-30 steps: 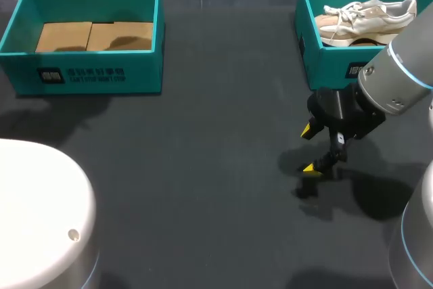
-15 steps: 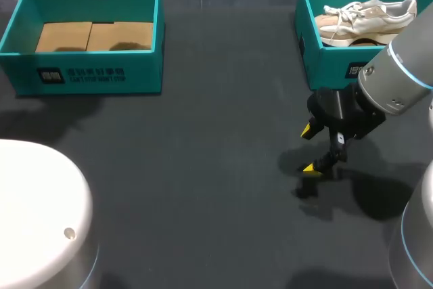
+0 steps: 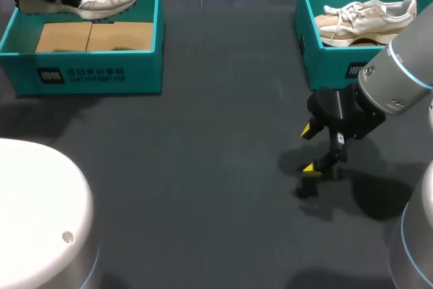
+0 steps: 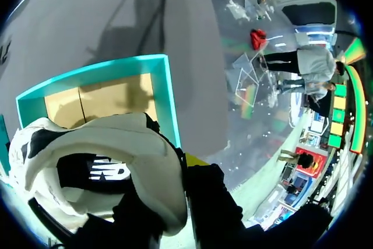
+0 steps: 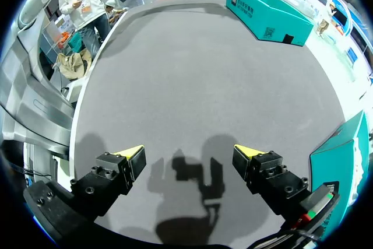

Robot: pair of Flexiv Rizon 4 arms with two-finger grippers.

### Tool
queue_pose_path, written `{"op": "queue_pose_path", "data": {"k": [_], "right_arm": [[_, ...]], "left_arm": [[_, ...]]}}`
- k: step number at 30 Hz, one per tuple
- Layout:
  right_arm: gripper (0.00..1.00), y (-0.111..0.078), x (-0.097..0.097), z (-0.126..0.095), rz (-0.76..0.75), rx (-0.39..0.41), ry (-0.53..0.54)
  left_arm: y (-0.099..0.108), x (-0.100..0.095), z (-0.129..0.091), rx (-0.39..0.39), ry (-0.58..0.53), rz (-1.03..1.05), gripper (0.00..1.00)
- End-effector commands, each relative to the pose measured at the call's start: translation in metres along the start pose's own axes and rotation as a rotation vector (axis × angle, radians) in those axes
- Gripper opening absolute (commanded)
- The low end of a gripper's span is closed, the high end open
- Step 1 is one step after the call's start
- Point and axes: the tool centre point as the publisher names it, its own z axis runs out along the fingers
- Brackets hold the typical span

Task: Take the shoe out of the shoebox, open the shoe tongue, remove and reinsert the insole, then place the shoe into the shoebox

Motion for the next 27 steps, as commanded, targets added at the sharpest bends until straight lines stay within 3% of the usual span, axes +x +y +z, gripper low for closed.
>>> {"op": "queue_pose_path", "data": {"k": [1,13,19,27], "right_arm": [[1.0,0.0,0.002,0.001,0.0,0.001,-0.003],[1.0,0.0,0.002,0.001,0.0,0.001,-0.003],[1.0,0.0,0.002,0.001,0.0,0.001,-0.003],[1.0,0.0,0.002,0.001,0.0,0.001,-0.003]], "left_arm": [[0.012,-0.005,0.0,0.043,0.019,0.005,0.0],[0.012,-0.005,0.0,0.043,0.019,0.005,0.0],[0.014,-0.011,0.032,0.121,0.032,-0.004,0.0],[0.016,-0.019,0.055,0.176,0.049,-0.028,0.0]]}}
